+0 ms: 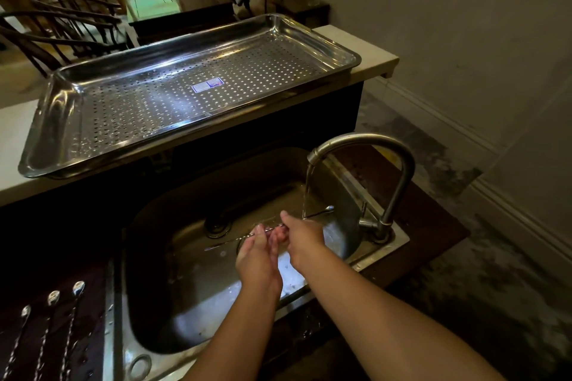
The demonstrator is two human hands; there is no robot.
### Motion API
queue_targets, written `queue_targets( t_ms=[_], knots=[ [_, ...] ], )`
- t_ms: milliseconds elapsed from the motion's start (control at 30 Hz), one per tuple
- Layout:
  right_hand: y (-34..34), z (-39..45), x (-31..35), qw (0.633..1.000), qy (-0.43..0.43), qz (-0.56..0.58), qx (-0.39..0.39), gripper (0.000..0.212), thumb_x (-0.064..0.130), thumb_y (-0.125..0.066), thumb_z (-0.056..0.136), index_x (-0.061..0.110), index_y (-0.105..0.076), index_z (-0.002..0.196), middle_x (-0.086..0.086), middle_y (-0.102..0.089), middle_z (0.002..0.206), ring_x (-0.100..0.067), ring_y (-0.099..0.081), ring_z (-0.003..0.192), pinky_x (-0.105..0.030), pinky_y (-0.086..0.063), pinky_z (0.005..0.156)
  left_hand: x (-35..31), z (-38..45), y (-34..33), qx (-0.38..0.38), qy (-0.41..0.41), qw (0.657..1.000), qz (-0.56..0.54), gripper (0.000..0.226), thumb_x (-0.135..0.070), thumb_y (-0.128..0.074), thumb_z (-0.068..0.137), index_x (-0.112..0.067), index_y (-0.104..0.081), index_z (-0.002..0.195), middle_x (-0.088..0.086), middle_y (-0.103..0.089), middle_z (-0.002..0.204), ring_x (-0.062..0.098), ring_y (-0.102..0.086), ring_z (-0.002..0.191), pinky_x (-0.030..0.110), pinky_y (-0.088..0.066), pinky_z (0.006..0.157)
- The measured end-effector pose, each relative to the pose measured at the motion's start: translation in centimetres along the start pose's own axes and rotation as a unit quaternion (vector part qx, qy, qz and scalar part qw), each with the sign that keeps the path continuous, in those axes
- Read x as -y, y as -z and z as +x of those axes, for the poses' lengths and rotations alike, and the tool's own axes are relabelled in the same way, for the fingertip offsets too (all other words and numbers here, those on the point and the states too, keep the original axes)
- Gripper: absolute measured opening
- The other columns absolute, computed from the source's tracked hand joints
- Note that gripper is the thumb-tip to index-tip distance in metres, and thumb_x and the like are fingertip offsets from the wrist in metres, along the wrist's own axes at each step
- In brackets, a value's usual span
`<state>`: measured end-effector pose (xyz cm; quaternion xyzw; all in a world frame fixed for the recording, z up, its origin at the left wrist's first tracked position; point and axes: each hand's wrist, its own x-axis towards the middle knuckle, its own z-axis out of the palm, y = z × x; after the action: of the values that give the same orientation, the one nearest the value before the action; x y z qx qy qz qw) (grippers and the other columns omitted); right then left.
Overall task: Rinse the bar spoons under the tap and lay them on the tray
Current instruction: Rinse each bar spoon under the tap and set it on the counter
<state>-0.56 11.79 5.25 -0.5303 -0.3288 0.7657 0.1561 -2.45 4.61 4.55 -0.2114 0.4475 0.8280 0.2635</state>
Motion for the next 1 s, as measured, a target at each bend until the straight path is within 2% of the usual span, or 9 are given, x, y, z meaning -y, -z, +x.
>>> queue_targets(
  t_ms=[67,167,267,433,633,700,800,900,1000],
  knots=[
    [0.8,0.3,0.8,0.999,0.013,-0.029,-0.019,0.021,0.025,-0.068,0.088,0.006,-0.065,0.079,0.003,-0.062,0.045,-0.007,-0.059,0.039,-0.019,-0.046,0.044,0.6,-0.1,-0.7,0.007,0.014,1.000,-0.001,0.008,-0.009,-0.060,0.091,-0.002,-0.062,0.094,0.016,-0.069,0.085,0.018,-0.072,0.070,0.021,-0.058,0.059],
    [2.2,1.1,2.2,0.999,0.032,-0.011,-0.025,0.022,0.022,-0.066,0.090,0.009,-0.064,0.073,0.006,-0.056,0.038,-0.006,-0.050,0.032,-0.022,-0.042,0.044,1.2,0.1,-1.8,0.006,0.019,1.000,-0.010,0.007,-0.007,-0.060,0.090,-0.003,-0.061,0.096,0.013,-0.067,0.085,0.019,-0.068,0.076,0.018,-0.056,0.056],
    [3.7,1.8,3.1,0.998,0.049,0.018,-0.037,0.022,0.020,-0.068,0.089,0.009,-0.065,0.070,0.001,-0.060,0.049,-0.011,-0.055,0.046,-0.028,-0.048,0.058,2.0,0.0,-3.1,0.015,0.033,0.999,0.003,0.006,-0.006,-0.061,0.090,-0.002,-0.062,0.094,0.011,-0.067,0.083,0.017,-0.068,0.073,0.017,-0.056,0.055],
    [5.0,2.3,3.9,0.998,0.062,0.031,-0.003,0.016,0.018,-0.069,0.088,0.009,-0.066,0.075,0.000,-0.065,0.053,-0.015,-0.061,0.053,-0.033,-0.053,0.067,4.0,-0.3,-5.1,0.042,0.050,0.997,0.045,0.010,-0.007,-0.060,0.090,0.001,-0.062,0.095,0.013,-0.067,0.079,0.017,-0.066,0.067,0.022,-0.057,0.065],
    [6.1,2.2,4.7,0.994,0.106,0.011,-0.014,0.017,0.016,-0.055,0.096,0.007,-0.063,0.084,-0.006,-0.063,0.064,-0.013,-0.059,0.053,-0.026,-0.051,0.052,5.1,-0.2,-6.3,0.081,0.086,0.988,0.100,0.008,-0.010,-0.060,0.091,-0.004,-0.064,0.086,0.008,-0.061,0.070,0.012,-0.054,0.059,0.022,-0.047,0.056],
    [6.3,2.1,5.0,0.991,0.122,0.018,-0.046,0.018,0.018,-0.052,0.098,0.009,-0.063,0.086,-0.006,-0.063,0.067,-0.013,-0.060,0.055,-0.025,-0.051,0.052,5.2,-0.4,-6.7,0.094,0.110,0.984,0.100,0.007,-0.010,-0.059,0.091,-0.005,-0.064,0.090,0.007,-0.064,0.070,0.011,-0.057,0.057,0.020,-0.049,0.051],
    [6.4,1.9,5.2,0.985,0.142,0.029,-0.089,0.022,0.021,-0.050,0.099,0.004,-0.063,0.102,-0.009,-0.065,0.076,-0.017,-0.063,0.062,-0.028,-0.052,0.056,5.1,-0.9,-7.3,0.114,0.138,0.981,0.072,0.009,-0.009,-0.059,0.091,-0.002,-0.062,0.096,0.007,-0.068,0.065,0.011,-0.064,0.053,0.020,-0.051,0.048],
    [6.2,1.6,5.5,0.979,0.159,0.060,-0.116,0.023,0.022,-0.047,0.100,0.004,-0.058,0.109,-0.009,-0.061,0.075,-0.016,-0.060,0.057,-0.027,-0.050,0.053,5.0,-0.8,-7.5,0.112,0.131,0.982,0.071,0.014,-0.009,-0.060,0.090,0.000,-0.062,0.101,0.013,-0.070,0.075,0.014,-0.069,0.059,0.022,-0.055,0.052],
    [5.9,1.2,5.9,0.972,0.179,0.081,-0.132,0.017,0.023,-0.044,0.101,0.010,-0.053,0.107,-0.006,-0.056,0.073,-0.013,-0.054,0.049,-0.027,-0.047,0.048,5.1,-0.4,-7.1,0.112,0.122,0.983,0.075,0.013,-0.010,-0.060,0.091,0.000,-0.062,0.098,0.016,-0.069,0.085,0.020,-0.069,0.075,0.027,-0.059,0.068]
  ],
)
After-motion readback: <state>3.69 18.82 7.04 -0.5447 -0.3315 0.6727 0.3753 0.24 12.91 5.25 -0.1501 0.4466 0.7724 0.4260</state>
